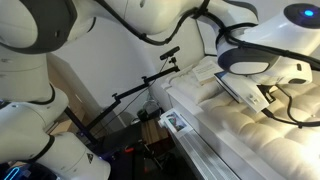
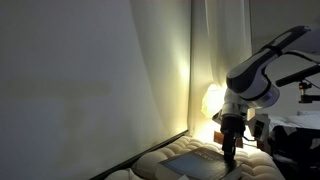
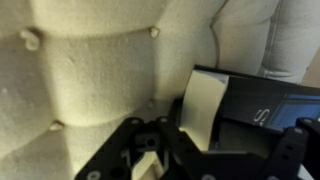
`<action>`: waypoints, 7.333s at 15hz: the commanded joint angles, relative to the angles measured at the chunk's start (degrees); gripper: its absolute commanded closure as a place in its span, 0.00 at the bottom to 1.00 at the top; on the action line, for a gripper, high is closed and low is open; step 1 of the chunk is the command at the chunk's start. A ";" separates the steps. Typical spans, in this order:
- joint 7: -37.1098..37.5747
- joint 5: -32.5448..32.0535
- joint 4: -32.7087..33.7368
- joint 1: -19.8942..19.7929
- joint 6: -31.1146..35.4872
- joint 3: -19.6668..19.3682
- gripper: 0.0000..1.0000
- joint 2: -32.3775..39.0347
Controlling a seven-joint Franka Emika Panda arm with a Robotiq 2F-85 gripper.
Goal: Pick up the black book and position it on top of the white book
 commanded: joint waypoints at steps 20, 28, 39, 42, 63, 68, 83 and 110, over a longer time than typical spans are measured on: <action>-22.81 11.87 -9.02 -3.22 -6.23 -2.25 1.00 -10.69; -29.91 15.64 -10.54 -2.62 -13.76 -5.24 0.68 -12.98; -27.51 26.72 -9.74 3.06 -3.63 -9.41 0.00 -8.73; -25.35 27.90 -8.38 4.65 -0.58 -9.78 0.00 -6.22; -14.10 22.13 -8.17 7.64 -0.98 -10.25 0.00 -5.40; -9.29 18.64 -7.08 6.99 -2.94 -9.25 0.00 -4.84; -9.62 20.16 7.00 3.09 -21.94 -8.28 0.00 5.30; -15.34 34.27 2.42 4.71 -7.91 -8.54 0.74 2.04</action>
